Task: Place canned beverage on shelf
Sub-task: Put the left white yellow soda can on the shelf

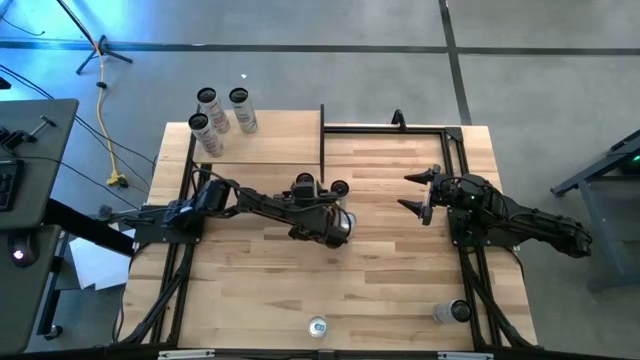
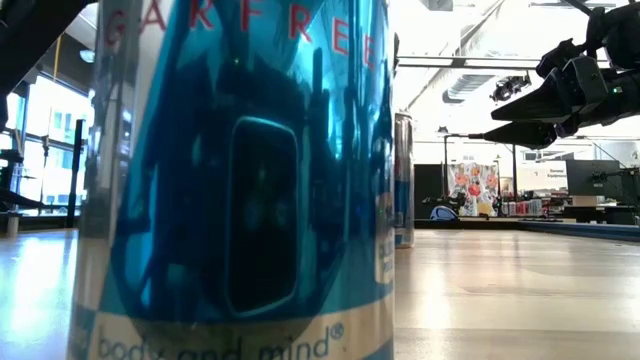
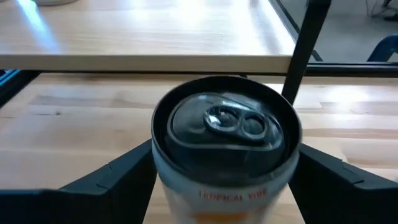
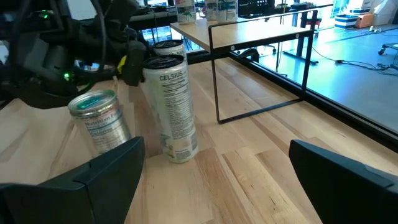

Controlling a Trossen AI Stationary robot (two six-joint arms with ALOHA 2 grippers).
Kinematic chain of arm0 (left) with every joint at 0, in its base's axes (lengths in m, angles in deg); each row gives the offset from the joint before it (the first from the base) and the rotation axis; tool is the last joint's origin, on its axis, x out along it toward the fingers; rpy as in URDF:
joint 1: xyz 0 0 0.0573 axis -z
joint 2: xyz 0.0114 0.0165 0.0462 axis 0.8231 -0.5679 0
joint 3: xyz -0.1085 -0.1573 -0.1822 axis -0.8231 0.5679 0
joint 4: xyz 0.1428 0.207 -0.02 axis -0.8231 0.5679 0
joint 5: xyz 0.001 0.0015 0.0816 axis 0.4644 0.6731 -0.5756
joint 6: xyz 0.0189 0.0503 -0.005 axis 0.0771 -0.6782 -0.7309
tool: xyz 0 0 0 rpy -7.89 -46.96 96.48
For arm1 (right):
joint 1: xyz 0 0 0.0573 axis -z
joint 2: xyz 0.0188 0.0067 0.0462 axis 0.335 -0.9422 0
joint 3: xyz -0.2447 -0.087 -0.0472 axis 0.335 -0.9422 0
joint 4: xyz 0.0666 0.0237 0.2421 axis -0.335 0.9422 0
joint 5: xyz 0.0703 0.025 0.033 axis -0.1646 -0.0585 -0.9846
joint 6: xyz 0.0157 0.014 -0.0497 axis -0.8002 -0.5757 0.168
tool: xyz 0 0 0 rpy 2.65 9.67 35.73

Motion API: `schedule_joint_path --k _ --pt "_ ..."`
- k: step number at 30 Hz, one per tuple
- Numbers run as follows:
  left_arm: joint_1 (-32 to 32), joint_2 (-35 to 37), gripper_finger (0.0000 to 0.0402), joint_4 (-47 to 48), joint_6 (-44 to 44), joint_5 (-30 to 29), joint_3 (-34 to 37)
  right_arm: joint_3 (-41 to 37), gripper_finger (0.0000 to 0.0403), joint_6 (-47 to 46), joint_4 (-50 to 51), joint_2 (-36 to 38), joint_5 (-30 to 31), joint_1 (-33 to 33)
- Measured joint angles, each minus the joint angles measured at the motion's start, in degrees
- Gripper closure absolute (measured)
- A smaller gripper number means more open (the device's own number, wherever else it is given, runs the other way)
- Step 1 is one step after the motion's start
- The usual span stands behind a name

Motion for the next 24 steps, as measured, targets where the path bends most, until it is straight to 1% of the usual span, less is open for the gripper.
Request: schedule_joint_path --k 3,5,14,24 --pt "-0.31 0.00 0.0100 -0.04 -1.31 0.00 0.00 0.00 0.0016 0.02 0.00 0.00 0.00 -0.01" --pt "-0.28 0.00 0.0111 -0.07 -1.47 0.00 0.00 -0.02 0.0016 0.00 0.00 0.00 0.00 -0.01" --pt "-0.26 0.00 0.0199 -0.39 -2.93 -0.37 0.00 -0.01 0.0016 0.02 0.01 0.00 0.00 0.00" --pt "0.64 0.00 0.0200 0.42 -3.47 -0.32 0.00 0.00 0.0016 0.02 0.02 0.00 0.00 -0.01"
